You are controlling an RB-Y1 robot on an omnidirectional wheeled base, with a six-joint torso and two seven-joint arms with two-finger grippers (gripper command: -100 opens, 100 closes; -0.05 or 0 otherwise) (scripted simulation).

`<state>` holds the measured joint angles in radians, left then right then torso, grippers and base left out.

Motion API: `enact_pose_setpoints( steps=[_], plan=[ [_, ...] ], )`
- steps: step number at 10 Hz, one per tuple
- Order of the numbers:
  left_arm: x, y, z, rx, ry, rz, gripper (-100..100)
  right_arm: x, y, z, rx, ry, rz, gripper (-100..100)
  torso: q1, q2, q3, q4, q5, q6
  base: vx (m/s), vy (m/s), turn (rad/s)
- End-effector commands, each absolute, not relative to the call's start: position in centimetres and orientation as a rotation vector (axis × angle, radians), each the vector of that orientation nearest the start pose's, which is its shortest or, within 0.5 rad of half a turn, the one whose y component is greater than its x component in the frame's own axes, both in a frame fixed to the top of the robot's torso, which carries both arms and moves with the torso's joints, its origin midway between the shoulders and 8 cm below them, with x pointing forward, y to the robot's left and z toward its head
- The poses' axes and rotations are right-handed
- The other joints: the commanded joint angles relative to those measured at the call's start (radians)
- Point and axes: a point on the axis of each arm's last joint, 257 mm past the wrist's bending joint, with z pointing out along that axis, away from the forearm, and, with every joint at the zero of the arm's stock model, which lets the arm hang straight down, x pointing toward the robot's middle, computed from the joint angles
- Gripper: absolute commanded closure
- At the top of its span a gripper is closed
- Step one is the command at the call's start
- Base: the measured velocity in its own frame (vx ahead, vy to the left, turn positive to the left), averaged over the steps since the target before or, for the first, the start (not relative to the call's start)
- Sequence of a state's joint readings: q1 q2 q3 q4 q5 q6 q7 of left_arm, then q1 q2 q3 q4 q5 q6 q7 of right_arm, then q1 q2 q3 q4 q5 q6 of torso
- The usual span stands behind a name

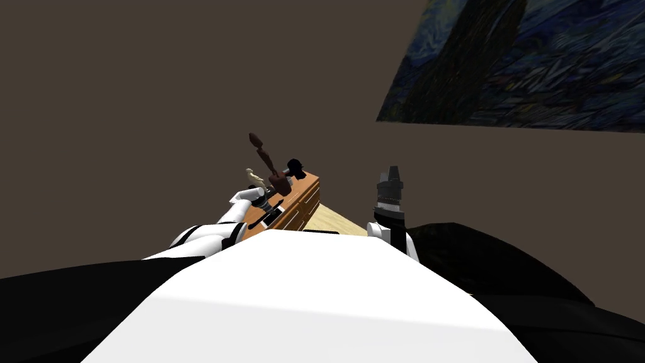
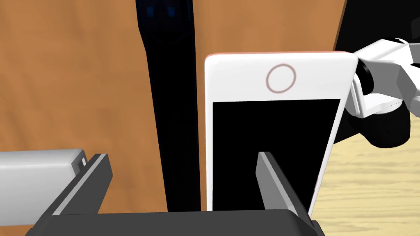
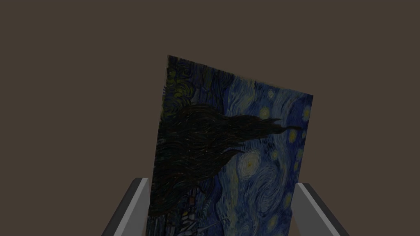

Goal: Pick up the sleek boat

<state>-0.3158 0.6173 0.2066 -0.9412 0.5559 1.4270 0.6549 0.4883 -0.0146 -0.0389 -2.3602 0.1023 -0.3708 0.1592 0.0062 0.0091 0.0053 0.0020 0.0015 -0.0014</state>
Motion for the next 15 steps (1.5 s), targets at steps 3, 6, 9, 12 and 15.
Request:
enact_pose_setpoints(
  steps=[3, 6, 9, 12, 15],
  plan=[
    [34.3, 48.2, -43.7, -3.056, 0.797, -0.052, 100, 34.9, -28.0, 3.9, 0.548, 0.736, 1.037, 0, -0.004, -0.007, -0.004, -0.002, -0.001, -0.001, -0.027, 0.019, -0.012],
    [34.3, 48.2, -43.7, -3.056, 0.795, -0.051, 100, 34.9, -28.0, 3.9, 0.548, 0.736, 1.037, 0, -0.005, -0.010, -0.006, -0.002, -0.001, 0.000, 0.000, 0.000, 0.000],
    [33.9, 48.6, -43.2, -3.039, 0.859, -0.052, 100, 34.9, -28.0, 3.9, 0.549, 0.736, 1.037, 0, -0.007, -0.013, -0.007, -0.003, -0.002, -0.002, 0.062, -0.043, 0.174],
    [33.1, 49.1, -42.2, -3.007, 0.969, -0.050, 100, 34.9, -28.0, 3.9, 0.549, 0.736, 1.037, 0, -0.011, -0.020, -0.011, -0.004, -0.003, -0.002, 0.160, -0.093, 0.253],
    [32.7, 49.3, -41.8, -2.991, 1.018, -0.050, 100, 34.9, -28.0, 3.9, 0.549, 0.736, 1.037, 0, -0.012, -0.020, -0.012, -0.004, -0.003, -0.002, 0.122, -0.098, 0.190]
  ],
)
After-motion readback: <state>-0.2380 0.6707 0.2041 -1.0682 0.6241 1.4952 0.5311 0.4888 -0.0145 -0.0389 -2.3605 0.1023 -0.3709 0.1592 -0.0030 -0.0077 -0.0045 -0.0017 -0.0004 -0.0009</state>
